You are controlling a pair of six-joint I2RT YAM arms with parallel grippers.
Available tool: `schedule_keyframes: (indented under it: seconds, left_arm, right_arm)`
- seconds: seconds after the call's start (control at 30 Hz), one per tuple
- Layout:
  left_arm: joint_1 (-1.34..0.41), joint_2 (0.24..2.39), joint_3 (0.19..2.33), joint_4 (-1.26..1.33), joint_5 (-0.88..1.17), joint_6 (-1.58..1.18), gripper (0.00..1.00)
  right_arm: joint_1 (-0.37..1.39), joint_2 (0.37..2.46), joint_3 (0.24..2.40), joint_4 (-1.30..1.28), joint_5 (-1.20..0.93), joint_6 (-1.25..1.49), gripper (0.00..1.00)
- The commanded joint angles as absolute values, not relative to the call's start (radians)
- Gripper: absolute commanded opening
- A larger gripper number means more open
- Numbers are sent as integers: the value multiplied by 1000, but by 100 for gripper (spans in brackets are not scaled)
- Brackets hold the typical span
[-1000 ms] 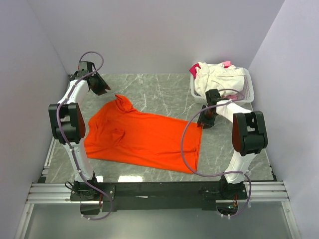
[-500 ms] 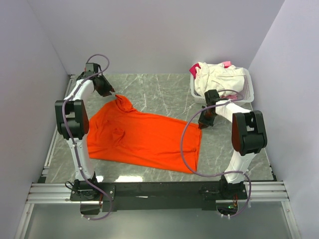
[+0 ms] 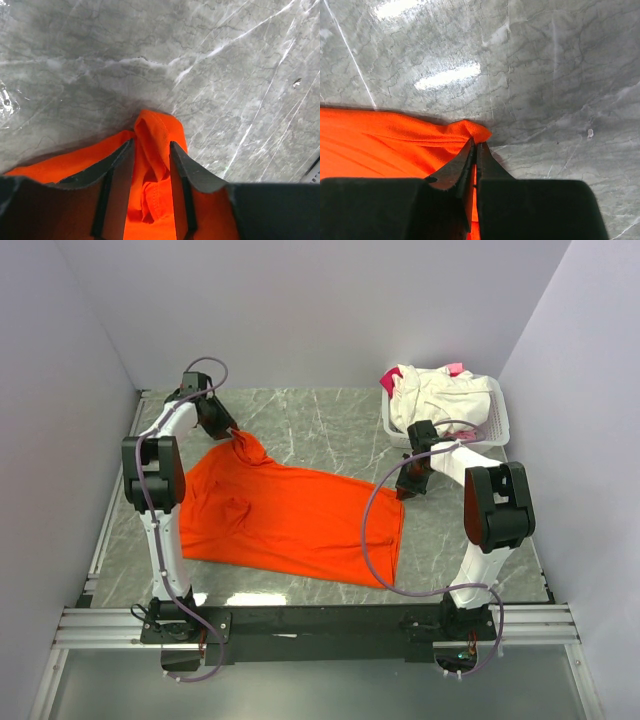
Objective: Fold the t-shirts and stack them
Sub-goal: Fold the tshirt
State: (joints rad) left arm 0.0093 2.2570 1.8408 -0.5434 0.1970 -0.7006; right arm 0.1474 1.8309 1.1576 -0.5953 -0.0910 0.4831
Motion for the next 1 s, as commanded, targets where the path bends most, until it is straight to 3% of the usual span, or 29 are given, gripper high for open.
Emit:
schedule_keyframes:
  seconds: [0.0, 0.43, 0.53, 0.7, 0.97]
  left_arm:
    - [6, 2270, 1878, -528, 199, -721, 40]
    - [5, 2345, 1948, -532, 180, -732, 35]
    - [6, 2347, 1950, -519, 189, -736, 30]
    - [5, 2347, 1954, -480, 225, -762, 1]
    - [6, 2342, 2089, -471, 278, -822, 0]
  right_arm:
    - [158, 1815, 1164, -626, -77, 486, 1]
    - [156, 1828, 1187, -637, -84, 471, 0]
    - [156, 1832, 1198, -640, -86, 466, 0]
    - [156, 1835, 1223, -653, -81, 462, 0]
    - [156, 1833, 1330, -707, -45, 471, 0]
